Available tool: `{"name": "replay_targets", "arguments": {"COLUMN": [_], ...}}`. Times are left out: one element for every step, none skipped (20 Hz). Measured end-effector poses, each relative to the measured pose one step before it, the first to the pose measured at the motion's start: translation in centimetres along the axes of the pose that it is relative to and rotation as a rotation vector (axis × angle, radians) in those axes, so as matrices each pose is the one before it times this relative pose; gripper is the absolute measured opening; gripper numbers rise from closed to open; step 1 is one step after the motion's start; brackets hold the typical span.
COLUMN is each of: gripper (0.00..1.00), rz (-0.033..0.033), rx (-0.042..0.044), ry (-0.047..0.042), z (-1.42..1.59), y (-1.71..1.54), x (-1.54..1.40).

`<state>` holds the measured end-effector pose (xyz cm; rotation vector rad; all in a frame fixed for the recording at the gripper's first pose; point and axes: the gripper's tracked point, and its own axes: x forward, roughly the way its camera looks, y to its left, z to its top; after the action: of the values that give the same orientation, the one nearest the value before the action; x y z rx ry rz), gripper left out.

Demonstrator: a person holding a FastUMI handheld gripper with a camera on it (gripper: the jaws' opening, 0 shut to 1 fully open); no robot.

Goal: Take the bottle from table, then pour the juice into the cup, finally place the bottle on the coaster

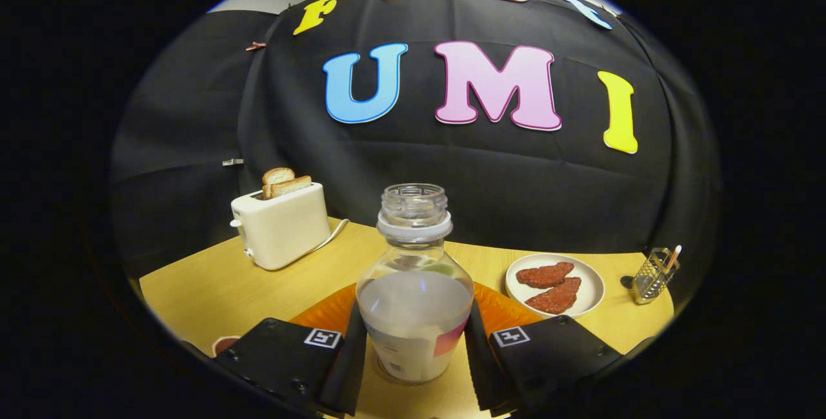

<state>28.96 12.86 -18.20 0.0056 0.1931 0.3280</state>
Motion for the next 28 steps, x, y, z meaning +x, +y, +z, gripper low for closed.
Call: {"name": "replay_targets", "arguments": {"gripper": [0.70,0.70,0.71,0.71,0.71,0.71,0.72,0.72,0.73,0.73,0.73,0.75,0.76,0.77,0.77,0.80,0.83,0.99,0.99,0.98,0.98,0.99,0.99,0.99,0.99,0.99,0.99,0.99], "rz": [-0.00313,-0.00085,-0.00678,-0.00233,-0.00687,-0.00643,0.00020,-0.00817,0.00011,0.00178,0.00389,-0.00342,0.00235,-0.00638,-0.00528,-0.01020,-0.00189,-0.00088,-0.00561,-0.01273,-0.01225,-0.01422,-0.01106,-0.01297,-0.00767,0.00388,-0.00266,-0.00886], "rx": [0.00992,0.01578,0.01287,0.00996,0.00377,0.00342,0.00934,-0.00542,-0.00635,-0.01204,-0.01604,-0.01721,-0.00724,-0.00032,0.00973,0.01408,0.01806,0.01797,0.01626,0.01392,0.00830,0.00467,0.00449,0.00149,0.00414,-0.00006,-0.00980,-0.01487], "ry": [-0.00667,-0.00715,-0.00460,0.00181,0.00167,0.00174,0.00314,-0.02435,-0.01042,0.00088,-0.00399,-0.00265,-0.00225,0.00290,0.00886,0.01165,0.00993,0.01315,0.01925,0.02124,0.01724,0.01085,0.01345,0.01588,0.00777,0.00174,-0.00617,-0.00339], "z": [-0.613,-0.396,-0.490,-0.616,-0.465,-0.529,-0.476,0.395,0.087,-0.255,0.015,0.008,0.058,0.164,-0.041,-0.120,-0.026,0.142,-0.222,-0.143,-0.068,0.236,0.206,0.134,0.442,0.577,0.707,0.639], "y": [-0.290,-0.161,-0.209,-0.075,-0.177,-0.063,0.041,0.079,0.039,0.269,0.275,0.068,0.031,-0.005,0.017,-0.079,0.010,0.071,-0.084,-0.232,-0.174,-0.063,-0.053,-0.051,0.060,0.348,0.089,-0.135], "x": [0.507,0.325,0.331,0.292,0.249,0.132,0.047,-0.263,0.094,-0.195,-0.043,0.096,-0.009,-0.133,0.006,-0.060,0.115,-0.655,-0.064,-0.395,-0.607,-0.689,-0.710,-0.849,-0.992,-1.008,-1.000,-1.115]}}
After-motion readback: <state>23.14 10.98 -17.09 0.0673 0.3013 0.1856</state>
